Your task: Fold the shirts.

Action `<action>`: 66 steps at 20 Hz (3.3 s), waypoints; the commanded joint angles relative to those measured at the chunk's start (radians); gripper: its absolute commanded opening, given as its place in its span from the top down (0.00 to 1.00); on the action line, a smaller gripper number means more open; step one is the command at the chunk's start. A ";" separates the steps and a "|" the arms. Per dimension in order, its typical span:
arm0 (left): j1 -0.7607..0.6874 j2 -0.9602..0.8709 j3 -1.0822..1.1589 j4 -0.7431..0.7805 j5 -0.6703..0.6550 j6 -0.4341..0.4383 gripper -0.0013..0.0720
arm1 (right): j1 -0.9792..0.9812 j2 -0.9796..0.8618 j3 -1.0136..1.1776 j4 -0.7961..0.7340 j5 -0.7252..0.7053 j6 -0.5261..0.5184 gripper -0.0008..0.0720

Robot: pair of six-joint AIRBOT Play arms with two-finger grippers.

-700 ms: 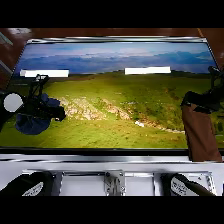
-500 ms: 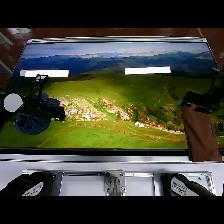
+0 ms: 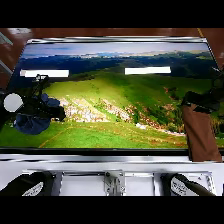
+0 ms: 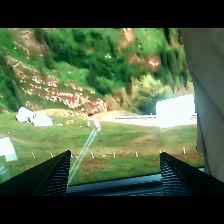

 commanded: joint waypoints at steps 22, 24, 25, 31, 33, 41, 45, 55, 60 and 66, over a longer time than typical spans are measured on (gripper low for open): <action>0.707 -0.339 0.004 -0.017 0.275 -0.167 0.00 | 0.001 -0.031 0.001 0.037 -0.198 -0.058 0.06; 0.686 -0.397 0.004 -0.032 0.348 -0.167 0.00 | 0.001 -0.040 0.001 0.058 -0.198 -0.061 0.06; 0.677 -0.424 0.004 -0.040 0.383 -0.167 0.00 | 0.001 -0.042 0.001 0.066 -0.198 -0.062 0.06; 0.652 -0.536 0.004 -0.058 0.421 -0.172 0.16 | 0.001 -0.042 0.001 0.098 -0.179 -0.064 0.06; 0.648 -0.525 0.005 -0.087 0.419 -0.146 0.94 | 0.001 -0.042 0.001 0.098 -0.165 -0.064 0.06; 0.330 -0.106 0.161 -0.215 0.377 0.038 0.93 | 0.001 -0.005 0.001 0.133 -0.044 -0.133 0.06; 0.038 0.094 0.159 -0.368 0.406 0.028 0.93 | 0.001 0.164 0.001 0.150 -0.045 -0.159 0.06; -0.483 -0.344 0.079 -0.536 0.695 -0.080 0.93 | 0.001 0.323 -0.031 0.118 0.076 -0.130 0.06; -0.402 -0.478 0.160 -0.704 0.523 0.067 0.01 | 0.000 0.306 -0.181 0.130 -0.002 -0.148 0.06; 0.073 -0.332 0.122 -0.588 0.108 0.144 0.01 | 0.000 0.112 -0.227 0.221 -0.020 -0.209 0.06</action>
